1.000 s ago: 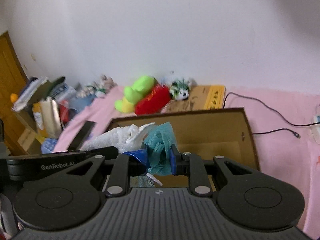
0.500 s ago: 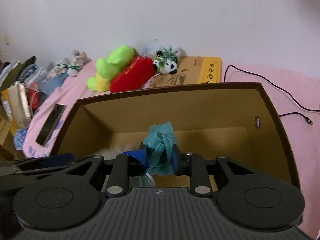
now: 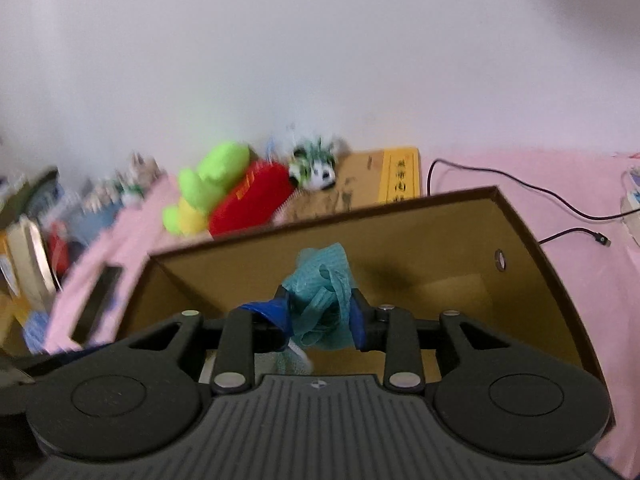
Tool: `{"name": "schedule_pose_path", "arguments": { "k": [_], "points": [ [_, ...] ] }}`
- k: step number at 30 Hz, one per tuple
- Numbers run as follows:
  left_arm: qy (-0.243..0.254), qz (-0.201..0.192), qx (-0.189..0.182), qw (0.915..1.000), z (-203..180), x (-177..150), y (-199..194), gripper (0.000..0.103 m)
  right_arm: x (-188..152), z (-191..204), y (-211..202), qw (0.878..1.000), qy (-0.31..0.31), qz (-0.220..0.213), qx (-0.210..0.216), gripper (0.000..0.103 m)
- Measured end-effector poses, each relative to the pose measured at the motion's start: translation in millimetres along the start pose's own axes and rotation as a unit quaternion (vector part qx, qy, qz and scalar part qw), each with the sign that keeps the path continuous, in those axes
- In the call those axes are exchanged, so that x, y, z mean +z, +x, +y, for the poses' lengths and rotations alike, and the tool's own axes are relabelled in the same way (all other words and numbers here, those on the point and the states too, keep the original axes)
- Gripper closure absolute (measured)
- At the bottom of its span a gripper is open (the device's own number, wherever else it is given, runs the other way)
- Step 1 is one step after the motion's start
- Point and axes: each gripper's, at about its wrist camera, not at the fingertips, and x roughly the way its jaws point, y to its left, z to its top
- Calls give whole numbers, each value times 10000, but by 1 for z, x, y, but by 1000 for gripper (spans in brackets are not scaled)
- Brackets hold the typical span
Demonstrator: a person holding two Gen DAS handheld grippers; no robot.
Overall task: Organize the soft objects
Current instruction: 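Lower the teal bath puff into the box and open the right tool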
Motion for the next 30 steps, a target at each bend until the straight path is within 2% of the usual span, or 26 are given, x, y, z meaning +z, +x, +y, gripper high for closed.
{"name": "schedule_pose_path", "arguments": {
  "k": [8,11,15,18,20,21,23,24,25,26,27,28,29,30],
  "points": [
    [-31,-204,6,9998,-4,1,-29,40,-10,-4,-35,9992,217,-305,129,87],
    [67,-291,66,9995,-10,-1,-38,38,-12,-7,-42,9990,253,-302,214,87],
    [81,-326,165,9993,-13,-4,-42,37,-14,-13,-34,9995,208,-31,248,86],
    [-30,-328,260,9991,-9,-6,-45,37,-14,-26,-32,9953,638,28,732,86],
    [-97,-355,226,9991,-5,-8,-48,37,-14,-17,-22,9992,216,282,169,85],
    [-74,-374,252,9990,-4,-9,-50,37,-15,-17,-25,9995,224,124,156,85],
    [-34,-425,360,9984,-3,-11,-52,37,-15,-28,-26,9940,874,80,656,86],
    [-25,-441,392,9983,-2,-11,-54,37,-14,-25,-21,9948,880,244,454,86],
    [-36,-450,394,9982,1,-12,-55,37,-15,-16,-18,9980,499,351,140,84],
    [-59,-451,389,9982,3,-13,-57,37,-16,-12,-20,9992,277,235,155,84],
    [-88,-437,381,9983,5,-13,-57,37,-18,-14,-23,9979,399,186,482,84],
    [-117,-421,371,9984,7,-13,-58,37,-18,-20,-23,9925,713,318,940,85],
    [-151,-431,353,9983,9,-13,-60,37,-18,-20,-21,9906,847,454,970,86],
    [-189,-449,333,9983,11,-13,-61,37,-18,-12,-21,9959,596,476,488,85]
  ]
}}
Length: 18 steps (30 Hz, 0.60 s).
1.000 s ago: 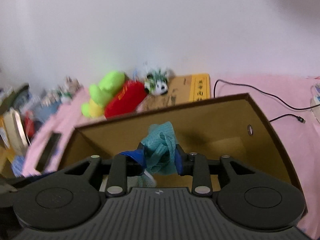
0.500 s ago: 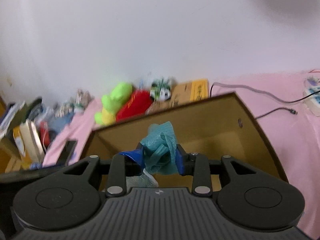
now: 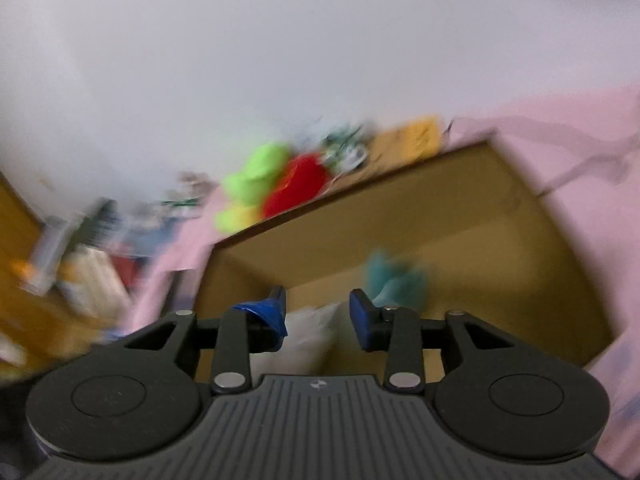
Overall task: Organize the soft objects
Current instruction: 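Lower the teal bath puff into the box and open the right tool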
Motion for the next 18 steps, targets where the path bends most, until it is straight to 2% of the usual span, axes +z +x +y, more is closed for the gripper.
{"name": "schedule_pose_path", "arguments": {
  "k": [1,2,4,5,9,18],
  "points": [
    [-27,7,-2,10000,2,0,0,36,-1,6,-3,9990,-266,-202,-299,83],
    [-44,39,3,10000,3,0,-1,36,-1,5,-9,9981,-337,-447,-245,83],
    [-64,72,-65,9999,6,0,-4,36,1,-7,-15,9989,136,-275,348,85],
    [-62,62,-110,9999,7,-1,-6,36,1,-8,-16,9991,248,-214,286,85],
    [26,-6,-142,9999,6,-4,-15,36,-13,-7,-34,9977,-150,-636,-165,83],
    [470,25,-10,9989,-15,-18,-31,36,-36,-5,-62,9937,-333,-1048,-210,83]
  ]
}}
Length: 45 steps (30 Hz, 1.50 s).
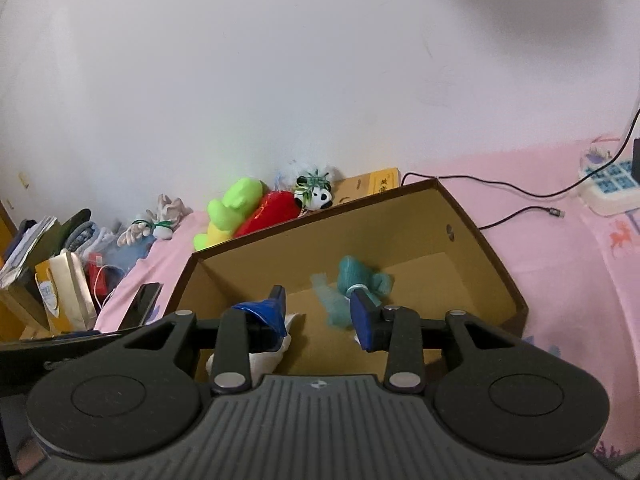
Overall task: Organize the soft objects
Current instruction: 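Lower the teal bath puff into the box and open the right tool, then move both tools back from the box toward the pile of soft items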
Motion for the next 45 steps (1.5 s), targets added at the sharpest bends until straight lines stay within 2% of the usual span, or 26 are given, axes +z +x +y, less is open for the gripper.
{"name": "schedule_pose_path", "arguments": {
  "k": [8,16,31,45],
  "points": [
    [160,66,-107,9998,-13,-9,-23,36,-11,-2,-28,9998,1,-211,56,83],
    [236,70,-162,9996,-27,-22,-53,34,-20,-6,-56,9998,-167,40,141,83],
    [97,412,-40,9991,-47,-54,-82,34,-42,-24,-109,9993,-260,91,262,83],
    [70,644,163,9978,-69,-88,-98,34,-92,-48,-138,9997,31,216,-51,83]
  ]
}}
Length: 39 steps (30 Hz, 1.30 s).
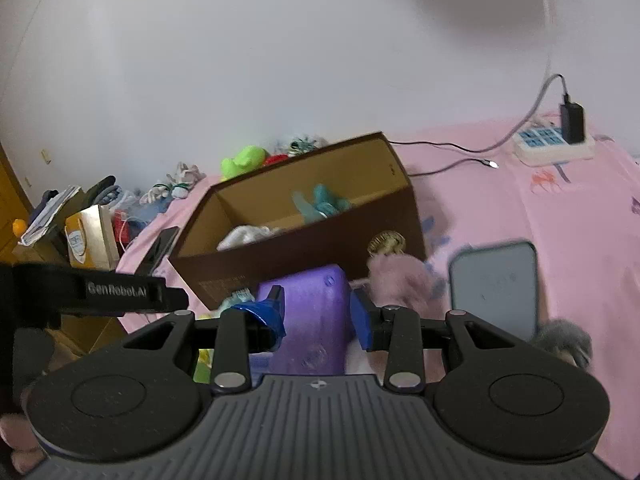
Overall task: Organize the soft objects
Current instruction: 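Move both tools back from the box toward the pile of soft items, then move the left tool to the green cartoon plush while the right tool approaches the lime-green plush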
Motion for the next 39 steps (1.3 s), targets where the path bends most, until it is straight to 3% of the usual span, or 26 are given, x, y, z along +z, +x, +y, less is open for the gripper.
{"name": "schedule_pose_path", "arguments": {
  "k": [5,12,16,19,22,27,34,39],
  "points": [
    [-31,114,-9,9999,-11,-12,0,34,-18,-16,-7,9991,392,84,-147,83],
    [37,274,-67,9996,-28,-26,-5,34,-15,-31,-27,9979,499,-292,-292,83],
    [522,232,-37,9984,-35,-43,-16,34,-14,-48,-28,9979,520,-27,-395,83],
    [710,227,0,9972,-28,-57,-21,34,-12,-57,-37,9974,468,-154,-527,84],
    [620,338,-174,9974,-15,-70,-21,34,-15,-61,-40,9977,355,-146,-563,84],
    [469,621,-487,9958,-7,-92,-11,34,-27,-62,-35,9981,434,308,-297,83],
    [261,698,-834,9937,-3,-111,-9,34,-28,-74,-40,9968,631,387,-290,83],
    [45,831,-877,9927,4,-120,-7,34,-22,-86,-40,9938,1002,316,-367,84]
  ]
}}
